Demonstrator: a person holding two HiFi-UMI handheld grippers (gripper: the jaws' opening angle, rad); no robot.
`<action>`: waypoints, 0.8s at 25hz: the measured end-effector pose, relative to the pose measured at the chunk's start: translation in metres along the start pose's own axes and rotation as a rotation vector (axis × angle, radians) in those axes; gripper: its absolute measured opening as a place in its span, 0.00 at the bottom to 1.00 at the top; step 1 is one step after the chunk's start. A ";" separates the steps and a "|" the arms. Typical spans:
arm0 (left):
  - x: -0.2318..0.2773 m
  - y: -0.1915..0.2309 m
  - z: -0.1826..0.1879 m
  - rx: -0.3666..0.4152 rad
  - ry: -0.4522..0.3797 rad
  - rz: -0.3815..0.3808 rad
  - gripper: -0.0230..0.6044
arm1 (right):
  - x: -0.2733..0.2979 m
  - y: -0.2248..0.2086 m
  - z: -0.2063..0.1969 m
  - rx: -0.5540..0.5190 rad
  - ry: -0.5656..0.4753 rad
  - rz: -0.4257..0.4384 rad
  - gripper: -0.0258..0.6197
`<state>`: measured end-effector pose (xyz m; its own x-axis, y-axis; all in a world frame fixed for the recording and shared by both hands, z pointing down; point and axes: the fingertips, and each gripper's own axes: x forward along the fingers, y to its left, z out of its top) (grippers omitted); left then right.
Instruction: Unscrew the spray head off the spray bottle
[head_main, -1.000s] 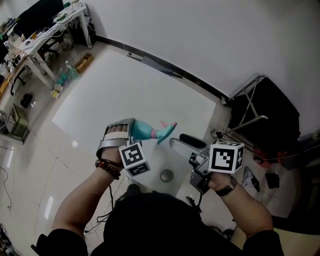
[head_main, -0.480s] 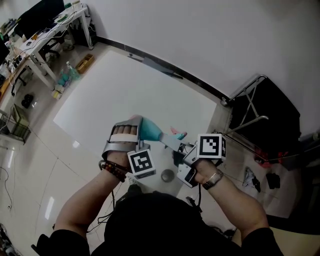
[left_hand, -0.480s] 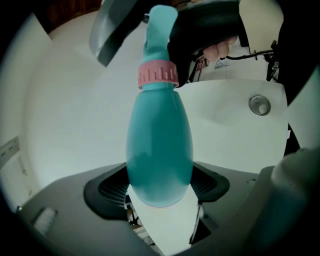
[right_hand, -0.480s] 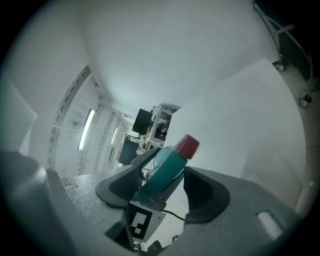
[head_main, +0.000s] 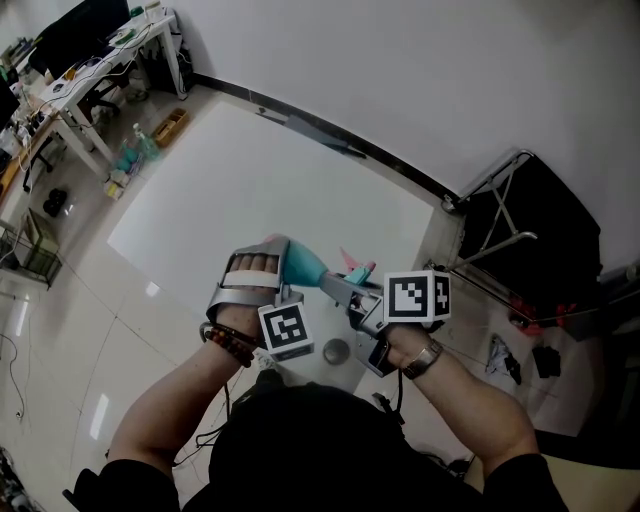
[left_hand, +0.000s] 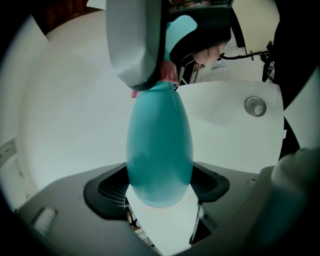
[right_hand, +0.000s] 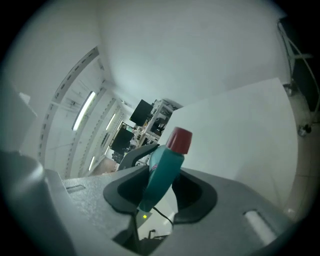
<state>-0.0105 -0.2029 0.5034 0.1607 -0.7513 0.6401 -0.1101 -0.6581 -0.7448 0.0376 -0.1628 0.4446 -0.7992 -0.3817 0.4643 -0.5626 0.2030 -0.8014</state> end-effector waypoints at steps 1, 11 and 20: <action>0.000 -0.002 0.000 0.003 0.000 -0.012 0.68 | 0.000 0.000 -0.001 -0.045 0.012 -0.016 0.24; -0.004 -0.033 0.000 0.011 -0.016 -0.240 0.68 | -0.005 0.005 -0.012 -0.712 0.178 -0.202 0.24; -0.011 -0.069 0.002 0.035 -0.066 -0.480 0.67 | -0.008 0.008 -0.042 -1.389 0.382 -0.230 0.23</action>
<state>-0.0024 -0.1491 0.5480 0.2473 -0.3580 0.9004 0.0242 -0.9267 -0.3751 0.0301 -0.1206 0.4500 -0.5471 -0.3120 0.7768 -0.2534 0.9461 0.2016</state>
